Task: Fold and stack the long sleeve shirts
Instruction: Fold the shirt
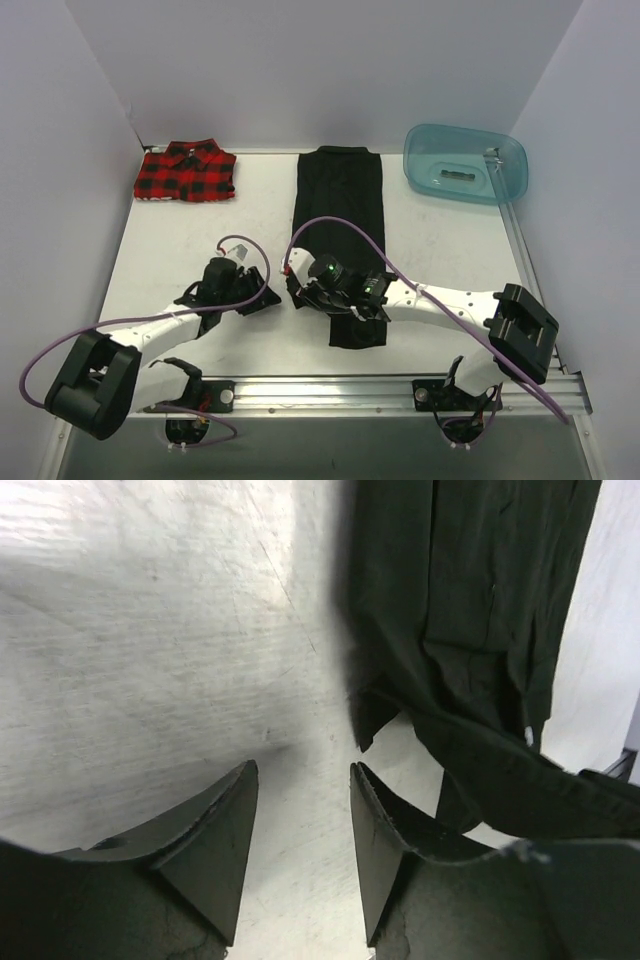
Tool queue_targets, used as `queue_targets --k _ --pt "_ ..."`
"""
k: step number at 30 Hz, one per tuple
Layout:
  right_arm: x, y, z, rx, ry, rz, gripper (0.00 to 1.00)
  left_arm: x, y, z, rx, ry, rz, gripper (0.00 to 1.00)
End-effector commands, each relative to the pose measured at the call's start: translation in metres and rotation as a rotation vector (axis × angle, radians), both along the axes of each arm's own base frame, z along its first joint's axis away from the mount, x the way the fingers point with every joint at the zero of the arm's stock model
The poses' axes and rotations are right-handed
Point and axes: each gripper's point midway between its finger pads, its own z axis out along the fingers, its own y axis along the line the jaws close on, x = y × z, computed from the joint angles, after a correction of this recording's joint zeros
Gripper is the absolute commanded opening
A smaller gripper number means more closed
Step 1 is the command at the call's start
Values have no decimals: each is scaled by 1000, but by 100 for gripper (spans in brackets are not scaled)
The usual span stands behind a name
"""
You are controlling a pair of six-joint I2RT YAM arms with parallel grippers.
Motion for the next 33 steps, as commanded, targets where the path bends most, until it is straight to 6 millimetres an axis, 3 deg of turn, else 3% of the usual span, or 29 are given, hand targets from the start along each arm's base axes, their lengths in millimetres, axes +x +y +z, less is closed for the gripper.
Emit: queue_targets --k 1,11,18,22,26,28,33 --pt "6 1 19 46 -10 -20 0 4 -13 4 8 -75 -69 52" --pt "10 2 28 71 -15 -26 0 4 -40 -25 130 -103 -219 56" --pt "10 2 30 77 -17 -29 0 6 -46 -38 146 -76 -235 55" --pt "10 2 31 79 -20 -32 0 3 -49 -40 125 -71 -239 48" --pt "10 1 29 74 -17 -35 0 0 -52 -39 104 -55 -247 23" --pt "11 1 31 78 -21 -36 0 -4 -57 -34 70 -45 -264 17" --pt "13 0 33 79 -27 -44 0 -27 -60 -13 -15 46 -269 16"
